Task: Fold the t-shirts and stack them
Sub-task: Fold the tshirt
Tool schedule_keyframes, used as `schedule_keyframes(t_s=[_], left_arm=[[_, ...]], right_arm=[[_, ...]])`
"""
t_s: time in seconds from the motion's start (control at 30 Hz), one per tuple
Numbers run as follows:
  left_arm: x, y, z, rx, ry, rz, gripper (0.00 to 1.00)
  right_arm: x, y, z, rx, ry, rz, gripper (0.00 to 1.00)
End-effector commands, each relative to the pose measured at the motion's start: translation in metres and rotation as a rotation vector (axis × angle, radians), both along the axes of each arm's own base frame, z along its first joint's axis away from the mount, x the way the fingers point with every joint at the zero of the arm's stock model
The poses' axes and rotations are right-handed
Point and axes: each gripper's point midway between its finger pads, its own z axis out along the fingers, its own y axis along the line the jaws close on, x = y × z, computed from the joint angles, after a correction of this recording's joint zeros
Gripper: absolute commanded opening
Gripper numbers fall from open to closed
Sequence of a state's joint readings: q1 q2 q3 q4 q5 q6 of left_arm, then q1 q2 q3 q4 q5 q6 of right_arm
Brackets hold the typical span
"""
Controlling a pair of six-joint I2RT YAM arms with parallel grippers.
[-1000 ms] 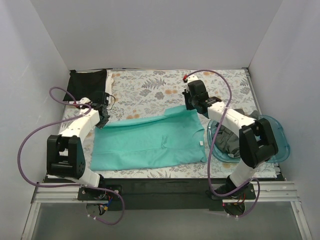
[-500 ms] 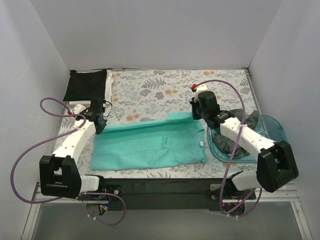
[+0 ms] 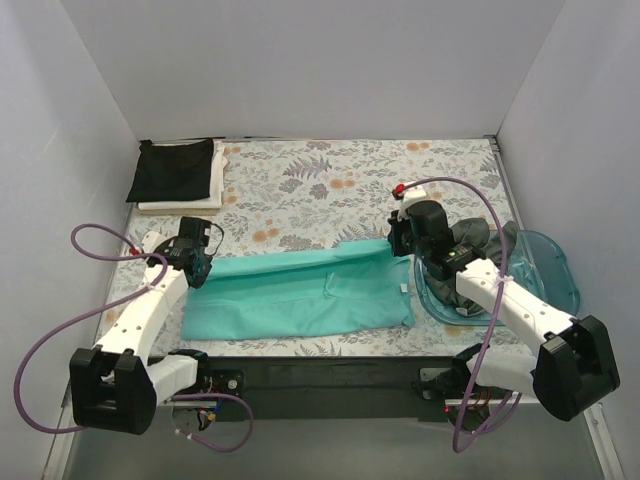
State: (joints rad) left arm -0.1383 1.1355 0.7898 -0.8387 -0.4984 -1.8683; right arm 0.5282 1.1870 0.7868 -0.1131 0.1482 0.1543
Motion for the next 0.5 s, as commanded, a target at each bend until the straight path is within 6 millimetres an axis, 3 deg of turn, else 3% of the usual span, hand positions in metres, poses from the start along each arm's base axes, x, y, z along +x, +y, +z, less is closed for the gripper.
schedule_keyframes(t_s=[0.0, 0.23, 0.37, 0.47], left_arm=[[-0.013, 0.003, 0.001, -0.009, -0.035, 0.053, 0.0], [-0.034, 0.008, -0.014, -0.017, -0.03, 0.123, 0.0], [-0.043, 0.009, -0.027, -0.022, -0.009, 0.146, 0.0], [-0.052, 0.01, -0.038, -0.017, 0.026, 0.161, 0.0]], right_arm=[[-0.015, 0.006, 0.0, 0.041, 0.016, 0.028, 0.01], [-0.042, -0.001, -0.023, 0.023, 0.064, 0.045, 0.01], [-0.064, -0.001, -0.055, 0.033, 0.155, 0.082, 0.01], [-0.072, -0.001, -0.068, 0.039, 0.187, 0.085, 0.01]])
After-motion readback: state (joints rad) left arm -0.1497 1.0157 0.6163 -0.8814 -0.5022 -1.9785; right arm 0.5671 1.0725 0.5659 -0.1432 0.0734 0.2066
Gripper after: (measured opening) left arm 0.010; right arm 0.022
